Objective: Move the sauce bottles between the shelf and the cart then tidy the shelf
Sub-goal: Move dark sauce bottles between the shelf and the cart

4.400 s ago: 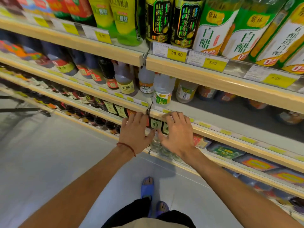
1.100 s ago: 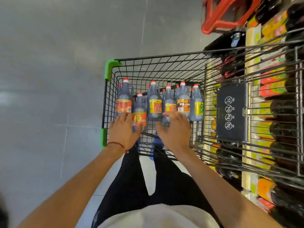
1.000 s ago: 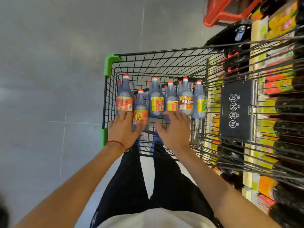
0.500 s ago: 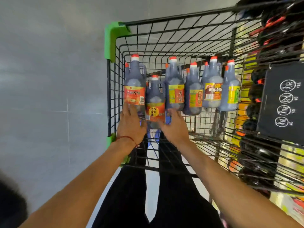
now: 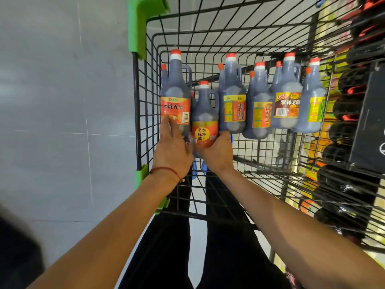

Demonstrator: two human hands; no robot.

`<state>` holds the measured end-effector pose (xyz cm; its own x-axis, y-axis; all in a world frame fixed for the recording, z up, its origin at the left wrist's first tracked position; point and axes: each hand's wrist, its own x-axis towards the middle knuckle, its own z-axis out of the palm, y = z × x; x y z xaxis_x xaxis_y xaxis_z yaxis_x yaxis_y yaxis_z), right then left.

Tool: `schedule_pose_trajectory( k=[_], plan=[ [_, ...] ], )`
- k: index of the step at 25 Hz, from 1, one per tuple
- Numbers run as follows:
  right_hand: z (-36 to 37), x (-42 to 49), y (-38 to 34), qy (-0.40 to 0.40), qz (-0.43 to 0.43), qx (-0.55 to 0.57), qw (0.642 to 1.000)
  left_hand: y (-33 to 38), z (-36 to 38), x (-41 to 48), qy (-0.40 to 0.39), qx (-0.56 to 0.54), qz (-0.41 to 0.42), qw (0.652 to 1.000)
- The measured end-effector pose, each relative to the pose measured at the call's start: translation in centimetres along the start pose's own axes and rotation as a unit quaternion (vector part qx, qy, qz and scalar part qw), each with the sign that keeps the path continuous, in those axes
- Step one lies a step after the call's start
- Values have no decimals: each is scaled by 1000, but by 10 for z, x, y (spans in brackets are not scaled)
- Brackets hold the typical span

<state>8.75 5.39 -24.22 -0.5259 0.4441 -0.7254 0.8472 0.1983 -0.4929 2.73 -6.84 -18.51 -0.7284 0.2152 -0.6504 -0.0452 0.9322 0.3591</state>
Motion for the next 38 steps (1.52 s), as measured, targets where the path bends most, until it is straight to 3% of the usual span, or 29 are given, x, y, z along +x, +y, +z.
schedule_pose_trajectory(
  k=[12, 21, 32, 38],
  plan=[
    [-49, -14, -20, 16, 12, -39, 999, 1, 2, 3, 32, -42, -5, 999],
    [-108, -29, -25, 75, -55, -3, 996, 9, 5, 24, 79, -85, -1, 993],
    [-113, 9, -2, 22, -106, -27, 994, 33, 25, 60, 222, -33, -149, 963],
    [-118, 35, -14, 14, -85, -33, 996, 34, 31, 82, 168, -37, -176, 969]
  ],
)
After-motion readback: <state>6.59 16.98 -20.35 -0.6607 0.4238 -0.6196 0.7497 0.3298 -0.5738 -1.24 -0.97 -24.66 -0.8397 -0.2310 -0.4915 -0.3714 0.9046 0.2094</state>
